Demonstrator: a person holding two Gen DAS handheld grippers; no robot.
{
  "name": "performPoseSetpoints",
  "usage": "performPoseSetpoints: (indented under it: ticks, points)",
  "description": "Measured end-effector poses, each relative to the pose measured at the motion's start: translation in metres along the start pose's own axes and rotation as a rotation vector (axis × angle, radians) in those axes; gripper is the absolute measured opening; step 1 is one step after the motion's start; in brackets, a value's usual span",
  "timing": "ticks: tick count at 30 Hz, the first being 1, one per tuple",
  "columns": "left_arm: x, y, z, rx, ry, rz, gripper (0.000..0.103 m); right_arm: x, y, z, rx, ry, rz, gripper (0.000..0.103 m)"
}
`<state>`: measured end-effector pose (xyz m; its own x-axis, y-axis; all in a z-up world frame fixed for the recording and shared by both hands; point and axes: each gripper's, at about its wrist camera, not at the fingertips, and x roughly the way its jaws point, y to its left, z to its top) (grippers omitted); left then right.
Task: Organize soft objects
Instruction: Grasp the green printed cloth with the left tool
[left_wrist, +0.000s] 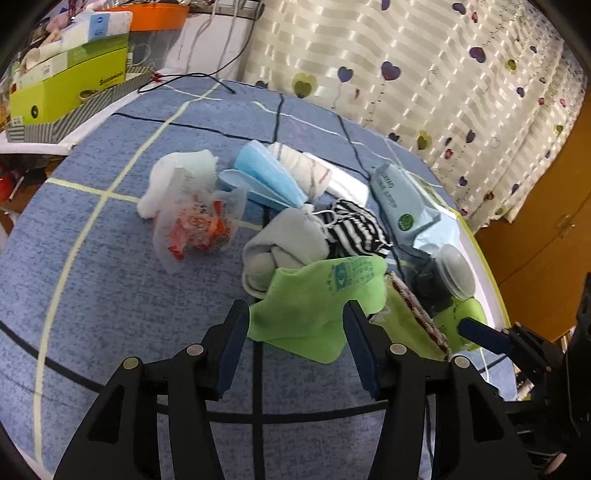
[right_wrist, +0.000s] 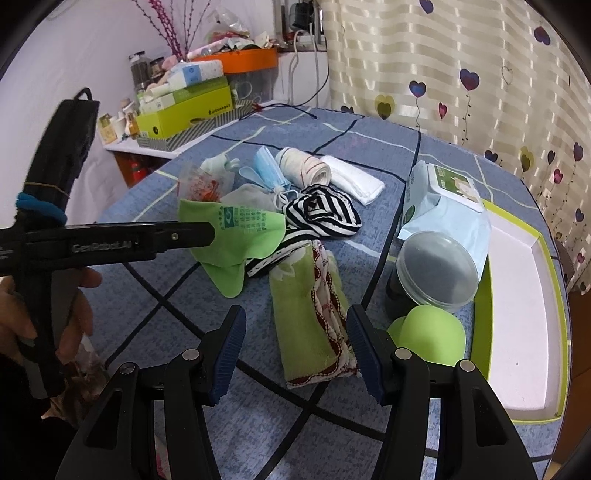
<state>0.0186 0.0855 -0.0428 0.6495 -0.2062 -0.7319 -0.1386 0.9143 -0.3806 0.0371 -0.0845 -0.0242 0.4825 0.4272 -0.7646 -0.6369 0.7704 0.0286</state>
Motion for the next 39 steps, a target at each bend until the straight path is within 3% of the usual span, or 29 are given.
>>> performPoseSetpoints:
  ticks: [19, 21, 22, 26, 39]
  points:
    - [0.026, 0.007, -0.003, 0.008, 0.08, -0.054, 0.054, 0.039, 0.014, 0.007, -0.113, 0.1, -0.073, 0.057]
    - [0.026, 0.006, -0.003, 0.008, 0.071, -0.048, 0.037, 0.04, 0.014, 0.008, -0.113, 0.102, -0.075, 0.057]
    - [0.026, 0.006, -0.003, 0.013, 0.071, -0.044, 0.021, 0.04, 0.014, 0.008, -0.113, 0.102, -0.076, 0.057]
    - [0.021, 0.005, -0.006, 0.016, 0.061, -0.073, 0.014, 0.041, 0.012, 0.008, -0.111, 0.104, -0.077, 0.057]
    - [-0.023, 0.0, 0.0, 0.057, -0.03, -0.108, 0.013, 0.056, 0.017, 0.009, -0.149, 0.16, -0.133, 0.057]
